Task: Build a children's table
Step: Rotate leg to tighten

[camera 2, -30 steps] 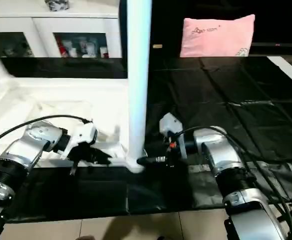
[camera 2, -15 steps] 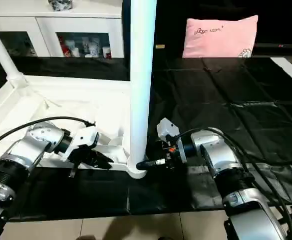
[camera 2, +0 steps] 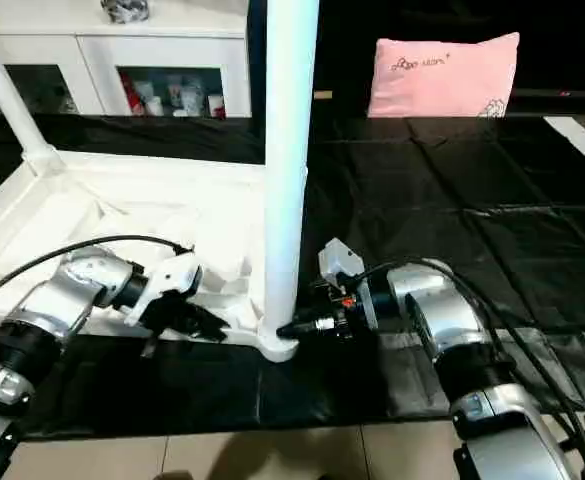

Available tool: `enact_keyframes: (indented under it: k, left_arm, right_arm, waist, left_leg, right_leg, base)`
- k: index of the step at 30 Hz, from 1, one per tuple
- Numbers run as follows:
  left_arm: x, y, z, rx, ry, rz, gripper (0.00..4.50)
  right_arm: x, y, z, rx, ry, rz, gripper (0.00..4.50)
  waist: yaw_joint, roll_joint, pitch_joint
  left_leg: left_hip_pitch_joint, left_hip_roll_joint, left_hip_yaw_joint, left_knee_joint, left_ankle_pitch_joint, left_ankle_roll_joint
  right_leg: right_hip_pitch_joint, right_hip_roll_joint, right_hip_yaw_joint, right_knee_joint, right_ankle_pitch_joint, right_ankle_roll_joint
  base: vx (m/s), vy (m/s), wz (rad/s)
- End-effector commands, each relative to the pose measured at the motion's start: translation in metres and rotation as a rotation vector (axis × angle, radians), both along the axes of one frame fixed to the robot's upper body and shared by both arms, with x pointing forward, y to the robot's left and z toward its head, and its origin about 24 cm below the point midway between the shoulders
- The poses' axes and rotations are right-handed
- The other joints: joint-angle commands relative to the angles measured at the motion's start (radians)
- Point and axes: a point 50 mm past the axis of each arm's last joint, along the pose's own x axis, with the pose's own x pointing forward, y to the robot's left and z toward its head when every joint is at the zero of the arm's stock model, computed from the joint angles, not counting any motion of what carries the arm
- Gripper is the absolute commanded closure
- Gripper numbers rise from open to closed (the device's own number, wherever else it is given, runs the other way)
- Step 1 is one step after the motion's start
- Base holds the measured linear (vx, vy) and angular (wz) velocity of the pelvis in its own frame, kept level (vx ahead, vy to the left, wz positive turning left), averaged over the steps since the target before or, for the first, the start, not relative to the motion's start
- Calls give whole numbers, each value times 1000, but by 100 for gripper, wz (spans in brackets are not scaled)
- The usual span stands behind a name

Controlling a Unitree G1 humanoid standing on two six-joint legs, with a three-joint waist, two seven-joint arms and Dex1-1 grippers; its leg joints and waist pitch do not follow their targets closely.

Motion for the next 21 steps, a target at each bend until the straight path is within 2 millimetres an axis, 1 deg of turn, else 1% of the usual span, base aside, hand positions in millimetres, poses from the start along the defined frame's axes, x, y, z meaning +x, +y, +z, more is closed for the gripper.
enact_keyframes:
  k: [1,2,3,4,5,6,7,8,9,10,11,12,13,14,15,16,17,18,19,20,21]
  left_arm:
    - [18,-23,11,-77,-67,162,450]
    - [23,-28,13,-93,-79,221,450]
    - [23,-28,13,-93,-79,221,450]
    - [33,-42,17,-132,-92,330,450]
    - [34,-45,18,-141,-93,353,450]
    - [38,-56,21,-169,-93,405,450]
    - [39,-59,21,-175,-92,416,450]
    - [41,-65,23,-189,-94,444,450]
    - [43,-69,24,-200,-102,469,450]
    - [44,-72,26,-208,-104,491,450]
    - [45,-73,26,-209,-106,501,450]
    - [47,-75,27,-212,-111,527,450]
    - [49,-76,28,-211,-116,549,450]
    - [49,-76,28,-211,-116,549,450]
    - [51,-77,29,-202,-126,580,450]
    - [52,-77,29,-196,-129,588,450]
    - [52,-77,29,-196,-129,589,450]
    - [52,-75,28,-179,-140,588,450]
    - [52,-73,27,-170,-144,584,450]
    - [51,-71,26,-165,-145,578,450]
    - [51,-70,25,-159,-146,574,450]
  right_arm:
    - [4,21,-20,-33,31,-161,253]
    - [7,28,-25,-37,35,-232,254]
    - [7,28,-25,-37,35,-232,255]
    - [14,44,-32,-44,57,-370,255]
    - [15,48,-33,-44,65,-401,256]
    - [19,60,-36,-44,91,-487,256]
    - [20,63,-36,-44,98,-507,256]
    - [23,69,-36,-38,113,-557,256]
    - [25,73,-35,-32,121,-595,256]
    - [28,77,-34,-25,126,-631,256]
    - [29,78,-33,-19,129,-641,256]
    - [31,82,-32,-3,137,-667,256]
    - [33,85,-30,8,137,-692,256]
    - [33,85,-30,8,137,-692,256]
    - [36,88,-26,18,123,-718,256]
    - [37,89,-25,22,116,-719,256]
    - [37,89,-25,23,115,-719,221]
    - [39,86,-23,39,109,-724,200]
    - [40,83,-23,47,108,-735,200]
    - [41,78,-22,55,106,-741,200]
    - [42,74,-22,63,103,-748,184]
  waist:
    - [-18,6,-58]
    - [-31,7,-56]
    - [-31,7,-56]
    - [-47,5,-57]
    - [-55,7,-57]
    - [-67,9,-58]
    - [-77,8,-58]
    - [-86,8,-60]
    - [-91,14,-65]
    - [-97,15,-64]
    - [-99,15,-65]
    - [-101,13,-65]
    - [-100,11,-64]
    - [-98,12,-65]
    - [-95,8,-67]
    - [-95,10,-67]
    - [-92,8,-70]
    - [-88,6,-70]
    - [-87,6,-69]
    - [-84,5,-71]
    - [-82,5,-72]
  left_leg:
    - [0,-16,20,-66,-293,18]
    - [-1,-18,17,-65,-300,12]
    - [-1,-18,17,-65,-300,12]
    - [-11,-21,12,-64,-315,17]
    - [-10,-19,11,-63,-316,14]
    - [-2,-22,8,-59,-341,13]
    - [-6,-24,9,-57,-343,15]
    - [-9,-27,6,-55,-351,25]
    - [-9,-23,7,-57,-337,37]
    - [-15,-18,4,-64,-336,45]
    - [-12,-16,5,-64,-342,49]
    - [-11,-18,8,-63,-341,58]
    - [-12,-18,8,-64,-337,59]
    - [-13,-17,8,-66,-326,60]
    - [-14,-15,10,-66,-311,66]
    - [-14,-14,10,-67,-304,66]
    - [-17,-15,12,-67,-280,68]
    - [-20,-13,13,-68,-255,73]
    - [-20,-12,14,-68,-249,76]
    - [-20,-12,16,-68,-229,80]
    - [-23,-11,16,-69,-210,86]
  right_leg:
    - [50,-42,25,-101,-592,-75]
    - [48,-40,19,-105,-616,-59]
    - [48,-40,19,-105,-616,-59]
    - [58,-39,8,-111,-637,-27]
    - [52,-40,9,-110,-631,-30]
    - [49,-40,-2,-117,-648,-29]
    - [49,-39,-2,-118,-646,-28]
    - [54,-38,-11,-124,-652,-17]
    - [56,-43,-7,-121,-611,-33]
    - [59,-41,-6,-118,-569,-51]
    - [55,-42,-4,-118,-556,-59]
    - [54,-42,0,-115,-535,-75]
    - [54,-42,1,-113,-531,-80]
    - [56,-45,4,-109,-519,-90]
    - [57,-45,8,-106,-496,-101]
    - [56,-46,11,-103,-486,-108]
    - [59,-47,15,-98,-462,-120]
    - [62,-47,19,-93,-430,-133]
    - [61,-47,21,-92,-420,-139]
    - [63,-48,24,-86,-393,-152]
    - [67,-48,27,-81,-366,-162]
  base:
    - [0,0,0]
    - [0,0,0]
    - [0,0,0]
    - [0,0,0]
    - [0,0,0]
    - [0,0,0]
    - [0,0,0]
    - [0,0,0]
    - [0,0,0]
    - [0,0,0]
    - [0,0,0]
    - [0,0,0]
    - [0,0,0]
    - [0,0,0]
    - [0,0,0]
    - [0,0,0]
    - [0,0,0]
    - [0,0,0]
    - [0,0,0]
    - [0,0,0]
    - [0,0,0]
